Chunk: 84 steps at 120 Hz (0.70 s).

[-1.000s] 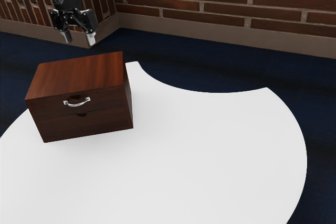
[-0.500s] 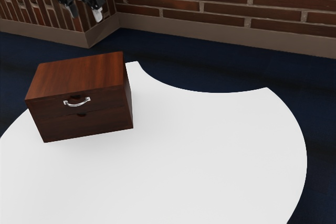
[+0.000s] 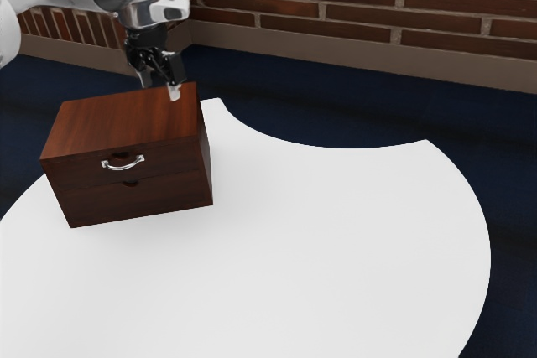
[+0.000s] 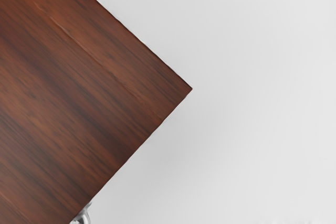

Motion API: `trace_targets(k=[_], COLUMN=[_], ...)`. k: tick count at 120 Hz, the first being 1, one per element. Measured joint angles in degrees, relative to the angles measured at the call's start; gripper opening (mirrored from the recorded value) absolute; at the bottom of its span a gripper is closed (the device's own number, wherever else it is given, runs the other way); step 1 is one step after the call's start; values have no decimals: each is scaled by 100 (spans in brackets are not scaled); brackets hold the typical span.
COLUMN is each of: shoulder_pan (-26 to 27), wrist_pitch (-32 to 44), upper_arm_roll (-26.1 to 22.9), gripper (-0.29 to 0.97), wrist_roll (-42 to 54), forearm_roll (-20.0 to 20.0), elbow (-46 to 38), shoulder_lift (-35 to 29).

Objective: Pull the drawer handle with one arm to open the drawer

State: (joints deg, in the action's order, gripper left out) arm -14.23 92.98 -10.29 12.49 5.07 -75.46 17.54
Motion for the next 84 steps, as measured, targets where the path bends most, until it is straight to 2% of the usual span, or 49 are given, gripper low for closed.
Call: trace_targets(k=[23,52,84], shoulder_pan=[455,476,239], wrist_pitch=[148,691,2037], upper_arm_roll=[20,64,100], gripper=[68,68,68], wrist_roll=[1211,2215,3083], forearm_roll=[161,407,648], elbow=[-131,-1927,-3290], shoulder_lift=[-52,-960,-1428])
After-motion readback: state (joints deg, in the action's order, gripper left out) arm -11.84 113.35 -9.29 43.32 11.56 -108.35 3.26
